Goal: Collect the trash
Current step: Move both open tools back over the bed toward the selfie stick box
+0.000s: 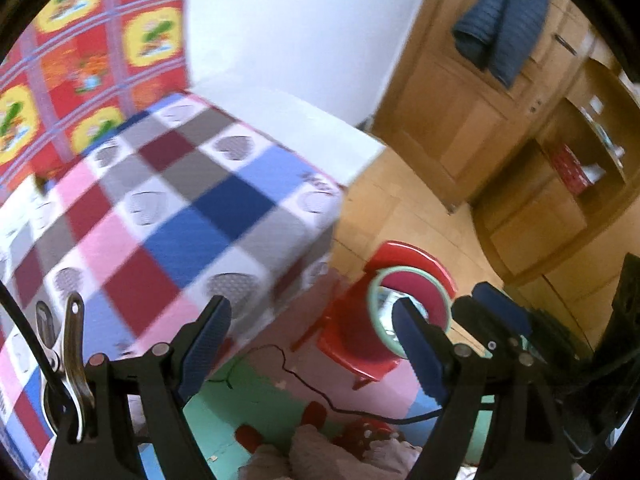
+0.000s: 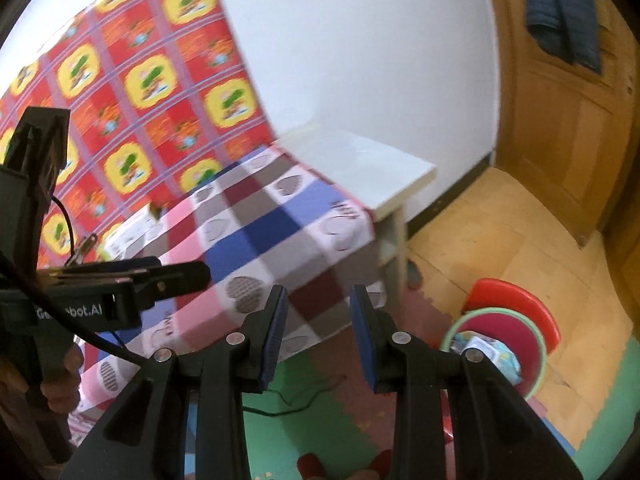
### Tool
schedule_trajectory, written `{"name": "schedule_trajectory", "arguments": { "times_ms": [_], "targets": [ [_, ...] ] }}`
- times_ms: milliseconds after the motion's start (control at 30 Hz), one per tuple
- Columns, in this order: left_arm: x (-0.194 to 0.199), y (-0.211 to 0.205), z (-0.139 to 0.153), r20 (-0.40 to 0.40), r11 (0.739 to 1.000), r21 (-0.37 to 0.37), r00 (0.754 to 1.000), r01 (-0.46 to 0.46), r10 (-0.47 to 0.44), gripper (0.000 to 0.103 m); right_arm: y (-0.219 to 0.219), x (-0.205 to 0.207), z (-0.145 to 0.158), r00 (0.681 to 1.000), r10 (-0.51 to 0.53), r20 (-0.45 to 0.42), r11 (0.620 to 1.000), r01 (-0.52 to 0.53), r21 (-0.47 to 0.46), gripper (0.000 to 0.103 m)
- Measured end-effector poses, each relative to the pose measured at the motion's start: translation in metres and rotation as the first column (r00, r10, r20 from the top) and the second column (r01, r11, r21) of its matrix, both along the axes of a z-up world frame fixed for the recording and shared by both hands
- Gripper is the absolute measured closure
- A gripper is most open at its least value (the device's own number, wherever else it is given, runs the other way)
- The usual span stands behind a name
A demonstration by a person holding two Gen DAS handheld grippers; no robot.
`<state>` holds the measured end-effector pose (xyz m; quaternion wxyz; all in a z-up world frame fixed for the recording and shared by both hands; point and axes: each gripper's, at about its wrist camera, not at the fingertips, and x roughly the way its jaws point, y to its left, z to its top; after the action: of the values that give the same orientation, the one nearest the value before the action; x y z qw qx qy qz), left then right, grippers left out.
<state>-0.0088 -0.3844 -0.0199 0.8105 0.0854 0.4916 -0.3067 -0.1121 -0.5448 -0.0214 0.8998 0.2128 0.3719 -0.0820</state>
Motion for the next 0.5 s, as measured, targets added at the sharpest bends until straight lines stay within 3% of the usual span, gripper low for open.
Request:
{"name": "schedule_trajectory", "arguments": {
  "times_ms": [233, 500],
  "targets": [
    [0.021, 0.080, 0.015, 0.020, 0.988, 0.002, 0.988, -0.154, 0.154, 0.017, 0.055, 0.037, 0.007, 0.991, 0.131, 0.009, 0.991, -0.131, 0.017, 0.070],
    [0.035, 0.169, 0.026, 0.024, 0.947, -0.020, 0.947, -0.319, 0.320, 0.017, 0.116, 0.073, 0.014, 0.966, 0.259, 0.029, 0.965, -0.260, 0.033, 0.070]
  ]
}}
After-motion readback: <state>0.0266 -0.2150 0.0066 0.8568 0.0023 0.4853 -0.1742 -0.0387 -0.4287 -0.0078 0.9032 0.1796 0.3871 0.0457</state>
